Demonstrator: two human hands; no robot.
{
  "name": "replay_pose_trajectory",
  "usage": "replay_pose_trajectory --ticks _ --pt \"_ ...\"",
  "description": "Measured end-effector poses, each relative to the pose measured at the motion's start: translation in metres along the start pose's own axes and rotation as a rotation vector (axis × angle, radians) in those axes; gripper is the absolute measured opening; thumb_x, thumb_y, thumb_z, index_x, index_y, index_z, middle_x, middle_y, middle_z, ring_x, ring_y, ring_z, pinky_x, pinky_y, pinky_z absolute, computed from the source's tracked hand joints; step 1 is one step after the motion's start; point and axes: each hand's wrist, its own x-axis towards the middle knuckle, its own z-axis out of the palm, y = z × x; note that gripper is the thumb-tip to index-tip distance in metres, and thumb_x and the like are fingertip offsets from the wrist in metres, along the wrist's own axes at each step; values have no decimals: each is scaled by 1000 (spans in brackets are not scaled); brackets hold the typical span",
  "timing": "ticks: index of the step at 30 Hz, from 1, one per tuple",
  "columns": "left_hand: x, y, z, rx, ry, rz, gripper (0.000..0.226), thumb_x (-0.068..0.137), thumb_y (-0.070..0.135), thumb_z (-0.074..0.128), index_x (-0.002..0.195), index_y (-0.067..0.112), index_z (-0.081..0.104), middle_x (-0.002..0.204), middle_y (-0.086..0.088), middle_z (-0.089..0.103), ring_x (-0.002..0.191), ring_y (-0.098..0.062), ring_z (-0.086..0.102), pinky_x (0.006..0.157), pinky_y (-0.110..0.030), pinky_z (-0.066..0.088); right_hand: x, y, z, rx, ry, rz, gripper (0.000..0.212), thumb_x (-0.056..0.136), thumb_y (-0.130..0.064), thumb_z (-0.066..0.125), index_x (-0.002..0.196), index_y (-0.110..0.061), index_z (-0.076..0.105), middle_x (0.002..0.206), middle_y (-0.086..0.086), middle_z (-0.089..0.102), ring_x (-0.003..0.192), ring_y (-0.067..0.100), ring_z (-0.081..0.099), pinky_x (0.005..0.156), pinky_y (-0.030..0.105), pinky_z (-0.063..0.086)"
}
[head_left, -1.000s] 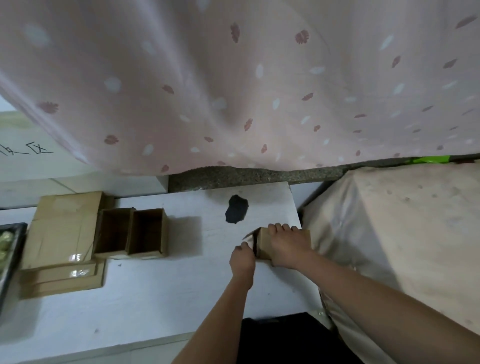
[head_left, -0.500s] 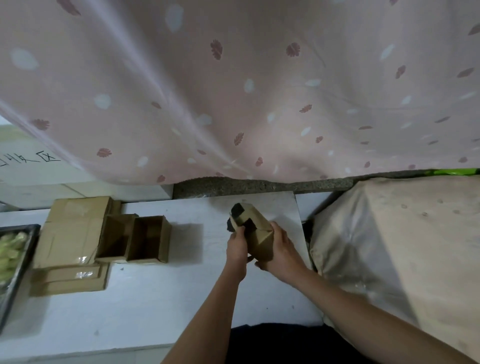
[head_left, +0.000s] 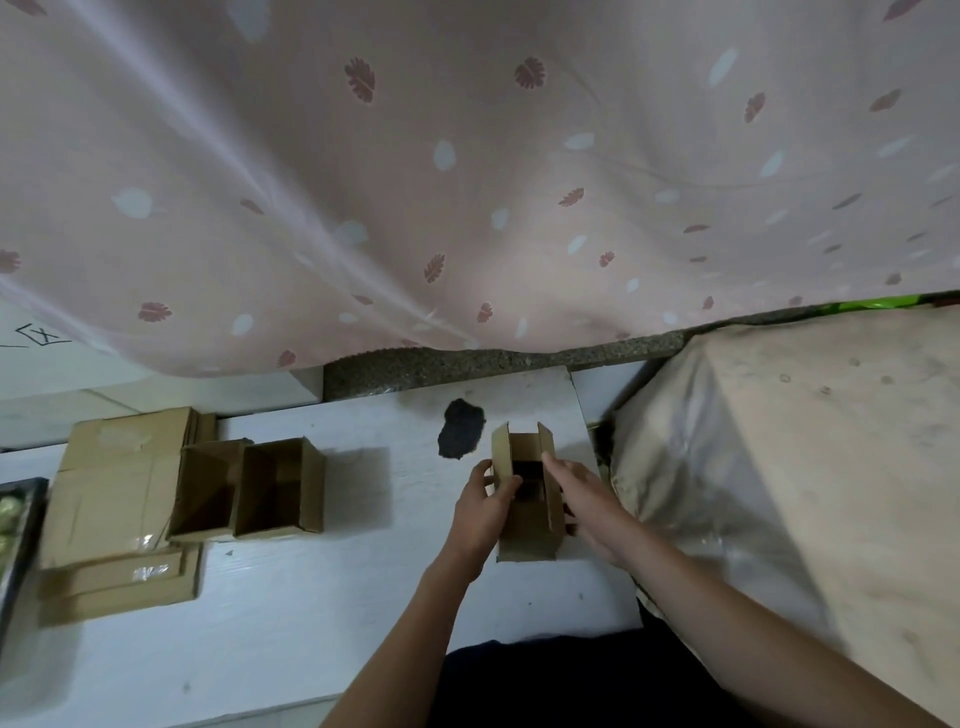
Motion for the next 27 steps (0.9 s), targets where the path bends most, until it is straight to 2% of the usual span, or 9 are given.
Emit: replay_pose_trajectory --ticks 2,5,8,13,16,19,23,25,27 --pt "-3 0 2 57 -4 6 57 97 45 58 147 25 39 138 -3 53 116 -20 55 92 -33 49 2 6 3 -82 68 13 68 88 -68 55 141 -27 45 140 0 52 127 25 51 103 45 45" --pt "-5 1 4 219 -8 11 62 94 44 63 145 18 40 130 -4 54 112 -21 55 86 -31 48 1 12 9 -196 110 -24 53 90 -60 58 131 -28 49 131 -4 56 111 17 55 87 33 46" --pt "-4 4 7 352 25 16 49 92 39 64 131 13 50 118 -3 62 108 -24 59 91 -39 53 2 13 14 -316 167 -85 33 92 -50 61 116 -28 54 117 -3 63 100 14 59 78 30 46" --pt "-1 8 8 483 47 18 35 96 29 60 121 5 57 117 -12 65 108 -30 61 89 -39 53 2 6 16 -473 218 -111 28 97 -38 58 110 -14 63 103 3 66 95 20 62 70 29 45" --pt "0 6 1 297 -2 -40 30 100 20 52 125 5 58 122 -16 64 109 -32 62 91 -48 56 2 1 13 -530 214 -125 29 104 -33 46 104 -9 62 95 6 63 87 20 59 66 29 41" --pt "-1 2 -10 84 -132 -95 31 106 18 45 134 10 55 129 -13 63 113 -29 63 85 -42 59 2 -1 5 -534 243 -106 35 107 -28 38 85 -8 57 78 5 55 70 18 53 57 28 35" --pt "-4 -1 -26 -58 -210 -117 23 109 19 39 112 17 62 116 -6 67 102 -21 65 69 -33 58 2 1 -7 -521 265 -87 37 107 -30 37 78 -14 52 78 3 54 71 16 53 57 28 34" --pt "-3 -4 -31 -97 -194 -151 23 109 18 39 107 17 62 115 -10 66 105 -26 65 75 -40 59 2 1 -9 -521 270 -91 37 107 -30 37 76 -14 51 77 3 54 71 17 53 57 29 35" --pt "-1 -9 -34 -131 -191 -176 21 108 16 43 116 11 62 117 -12 67 107 -29 65 81 -45 59 3 1 -8 -540 266 -102 36 107 -29 38 78 -13 53 80 5 56 73 18 53 59 29 36"
